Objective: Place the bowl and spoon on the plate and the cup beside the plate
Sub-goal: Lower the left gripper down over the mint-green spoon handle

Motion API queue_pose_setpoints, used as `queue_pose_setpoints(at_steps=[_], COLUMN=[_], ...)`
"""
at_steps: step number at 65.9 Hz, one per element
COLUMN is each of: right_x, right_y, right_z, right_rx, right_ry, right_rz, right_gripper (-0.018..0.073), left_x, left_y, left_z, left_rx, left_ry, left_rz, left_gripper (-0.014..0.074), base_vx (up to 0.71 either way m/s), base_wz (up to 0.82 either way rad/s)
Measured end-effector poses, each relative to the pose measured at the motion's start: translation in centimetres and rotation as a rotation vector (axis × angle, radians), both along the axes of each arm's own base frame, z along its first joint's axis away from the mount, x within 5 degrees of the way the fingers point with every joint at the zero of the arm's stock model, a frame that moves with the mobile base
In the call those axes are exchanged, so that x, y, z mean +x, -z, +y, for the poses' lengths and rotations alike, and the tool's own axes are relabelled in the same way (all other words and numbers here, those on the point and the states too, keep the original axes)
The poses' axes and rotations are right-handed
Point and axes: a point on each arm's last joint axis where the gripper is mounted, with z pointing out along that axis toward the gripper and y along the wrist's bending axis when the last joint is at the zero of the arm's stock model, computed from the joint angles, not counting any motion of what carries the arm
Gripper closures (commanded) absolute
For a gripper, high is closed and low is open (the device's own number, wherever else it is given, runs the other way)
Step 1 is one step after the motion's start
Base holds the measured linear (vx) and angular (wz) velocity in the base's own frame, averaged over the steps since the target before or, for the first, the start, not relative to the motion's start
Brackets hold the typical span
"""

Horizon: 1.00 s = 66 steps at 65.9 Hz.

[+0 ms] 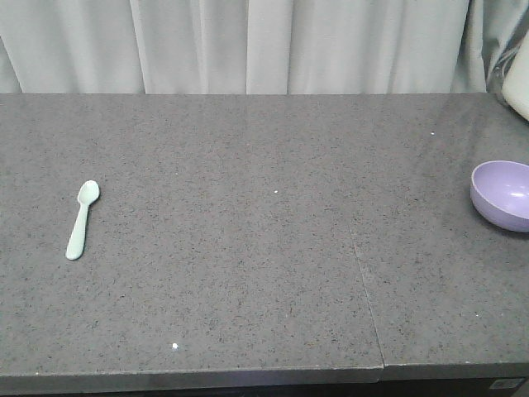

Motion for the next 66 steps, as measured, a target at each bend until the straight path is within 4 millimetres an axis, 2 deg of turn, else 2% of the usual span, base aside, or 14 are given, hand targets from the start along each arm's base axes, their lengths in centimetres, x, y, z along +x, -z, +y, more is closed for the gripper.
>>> queue_pose_setpoints(at_steps=[11,24,32,39,48,59,66], right_x=[0.0,0.0,0.0,0.0,0.0,0.0,0.0], right_y=[0.0,-0.1,-0.1,-0.1,-0.1,-0.3,-0.4], right_z=[0.0,0.0,0.0,0.0,0.0,-0.1,-0.1], right_rx=[-0.002,-0.005,-0.005,-0.006,-0.007,-0.006,-0.004], right_ry=[0.001,0.003,0.005,0.005,0.005,0.011,0.015], right_rz=[0.0,-0.006,-0.011,-0.011,-0.011,-0.029,-0.044], right_gripper=[0.0358,0.0322,0.0268,0.0181,0.0052,0.0031,0.0031], left_x=[0.9,0.7,0.7,1.7,3.2,5.0,7.5], left_y=[0.2,-1.1,-1.6,-1.2,-0.9,-4.1,-6.7], left_z=[-0.2,-0.1,-0.1,-0.2,-0.3,-0.4,-0.5], left_rx=[-0.095,-0.132,-0.135,-0.131,-0.052,0.194,0.331], left_ry=[0.045,0.064,0.065,0.061,0.037,0.0,-0.005], left_rz=[0.07,-0.068,-0.116,-0.041,0.164,0.314,0.392], left_gripper=[0.0242,0.0237,0.0237,0.0237,0.0235,0.0235,0.0235], base_vx=[0.0,0.0,0.0,0.0,0.0,0.0,0.0], base_wz=[0.0,0.0,0.0,0.0,0.0,0.0,0.0])
